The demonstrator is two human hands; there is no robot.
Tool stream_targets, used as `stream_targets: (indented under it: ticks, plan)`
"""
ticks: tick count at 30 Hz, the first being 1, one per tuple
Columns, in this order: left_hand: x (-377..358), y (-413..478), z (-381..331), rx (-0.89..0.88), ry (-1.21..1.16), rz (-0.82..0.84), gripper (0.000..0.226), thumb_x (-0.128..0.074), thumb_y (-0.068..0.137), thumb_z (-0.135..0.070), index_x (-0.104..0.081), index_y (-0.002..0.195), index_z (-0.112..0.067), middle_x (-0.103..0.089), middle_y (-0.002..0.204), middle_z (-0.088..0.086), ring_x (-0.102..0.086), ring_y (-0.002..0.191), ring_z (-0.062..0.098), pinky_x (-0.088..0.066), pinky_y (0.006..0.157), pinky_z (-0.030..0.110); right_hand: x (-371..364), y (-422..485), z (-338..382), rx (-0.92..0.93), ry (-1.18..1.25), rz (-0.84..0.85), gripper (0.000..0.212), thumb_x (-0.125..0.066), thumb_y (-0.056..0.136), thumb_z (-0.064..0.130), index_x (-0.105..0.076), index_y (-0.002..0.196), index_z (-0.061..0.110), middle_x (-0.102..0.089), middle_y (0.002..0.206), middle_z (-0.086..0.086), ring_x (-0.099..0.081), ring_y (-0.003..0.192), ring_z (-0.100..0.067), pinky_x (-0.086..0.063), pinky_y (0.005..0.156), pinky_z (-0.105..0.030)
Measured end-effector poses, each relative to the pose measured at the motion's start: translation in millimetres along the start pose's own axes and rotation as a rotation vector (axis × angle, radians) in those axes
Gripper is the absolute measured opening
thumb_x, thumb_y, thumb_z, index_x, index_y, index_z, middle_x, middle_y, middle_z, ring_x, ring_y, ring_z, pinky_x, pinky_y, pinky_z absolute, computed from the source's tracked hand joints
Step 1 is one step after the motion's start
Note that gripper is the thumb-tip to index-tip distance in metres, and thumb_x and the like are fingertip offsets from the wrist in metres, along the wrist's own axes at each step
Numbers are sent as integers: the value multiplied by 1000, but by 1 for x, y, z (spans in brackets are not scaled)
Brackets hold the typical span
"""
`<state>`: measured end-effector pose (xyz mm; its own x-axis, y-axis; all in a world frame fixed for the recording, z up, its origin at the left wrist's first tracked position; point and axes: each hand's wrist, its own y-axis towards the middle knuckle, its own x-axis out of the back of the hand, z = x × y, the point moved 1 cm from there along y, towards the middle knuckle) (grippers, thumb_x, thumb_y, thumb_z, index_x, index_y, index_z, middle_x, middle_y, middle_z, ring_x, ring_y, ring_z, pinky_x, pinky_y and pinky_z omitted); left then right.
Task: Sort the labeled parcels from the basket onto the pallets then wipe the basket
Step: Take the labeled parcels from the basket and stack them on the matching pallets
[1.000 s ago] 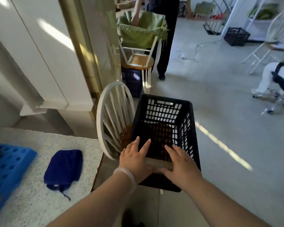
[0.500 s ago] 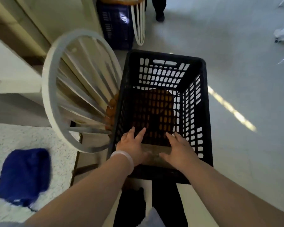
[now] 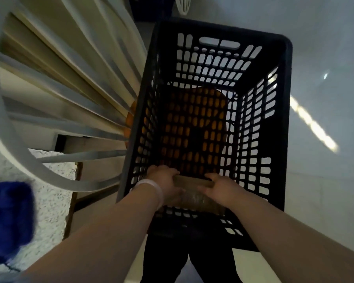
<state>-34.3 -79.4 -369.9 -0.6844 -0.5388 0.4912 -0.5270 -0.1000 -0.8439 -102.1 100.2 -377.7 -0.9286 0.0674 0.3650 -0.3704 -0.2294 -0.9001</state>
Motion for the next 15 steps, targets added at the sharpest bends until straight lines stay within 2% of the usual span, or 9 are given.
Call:
stream_targets:
  ticks: [3,7,11,15]
  plan:
    - [8,-1,-4,-19,-55,-36,63,-63,86,-54,-44,143,-33,-41,141,-1,-30,133,26,-32,110,37,7,2,0,20,0,-21,65,-56,91,58,-39,147,29,-44,143,-7,-52,121,-23,-48,99,-33]
    - [27,-2,-9,-44,-72,-70,60,-63,86,-51,-46,141,-34,-43,137,-1,-29,132,25,-32,107,37,20,-6,3,69,74,-34,84,-68,75,66,-37,147,35,-40,141,-2,-51,118,-21,-50,96,-35]
    - [44,-8,-16,-63,-27,-190,62,-65,84,-54,-47,140,-35,-45,135,-3,-33,129,25,-33,108,38,37,-23,9,140,-48,-136,106,-82,60,61,-26,148,43,-22,148,0,-35,131,-25,-44,105,-43]
    - [65,-29,-24,-122,-21,-334,62,-66,82,-56,-48,138,-36,-48,134,-5,-33,129,24,-27,112,38,50,-49,12,199,-120,-244,116,-87,59,53,-14,149,46,-2,154,2,-22,138,-30,-37,110,-47]
